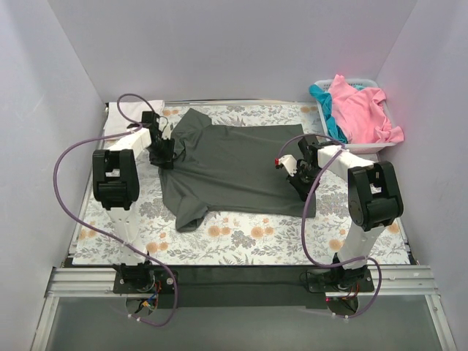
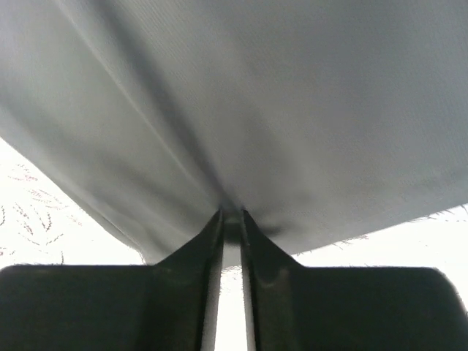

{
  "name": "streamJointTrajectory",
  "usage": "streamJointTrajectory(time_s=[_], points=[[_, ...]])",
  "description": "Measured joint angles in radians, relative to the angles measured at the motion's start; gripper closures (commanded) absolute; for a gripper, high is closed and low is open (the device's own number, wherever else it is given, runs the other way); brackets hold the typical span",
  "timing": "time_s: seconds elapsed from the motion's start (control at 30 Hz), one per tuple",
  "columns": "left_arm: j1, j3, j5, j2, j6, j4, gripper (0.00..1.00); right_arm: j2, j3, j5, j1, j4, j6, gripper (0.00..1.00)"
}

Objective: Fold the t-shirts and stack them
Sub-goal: Flatten the tshirt out

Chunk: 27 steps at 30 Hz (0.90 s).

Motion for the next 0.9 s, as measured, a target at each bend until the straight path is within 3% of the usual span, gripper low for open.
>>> streamJointTrajectory(time_s=[0.1, 0.23, 0.53, 0.7, 0.9], points=[[0.018, 0.133, 0.015, 0.077, 0.044, 0.002, 0.55, 0.022, 0.035, 0.013, 0.0, -0.022, 0.012, 0.76], [0.045, 0.128, 0.074, 0.032, 0.119, -0.023, 0.53, 0.028, 0.106, -0.004, 0.0, -0.064, 0.022, 0.75], [0.05, -0.202, 0.225, -0.485, 0.214, -0.118, 0.53, -0.1, 0.174, -0.13, 0.031, -0.131, 0.061, 0.71], [0.033, -0.42, 0.33, -0.635, 0.232, -0.163, 0.45, -0.113, 0.208, -0.167, 0.141, -0.136, 0.069, 0.71], [-0.173, -0.581, 0.28, -0.725, 0.227, -0.155, 0.43, -0.075, 0.124, -0.158, 0.158, -0.119, 0.077, 0.72]])
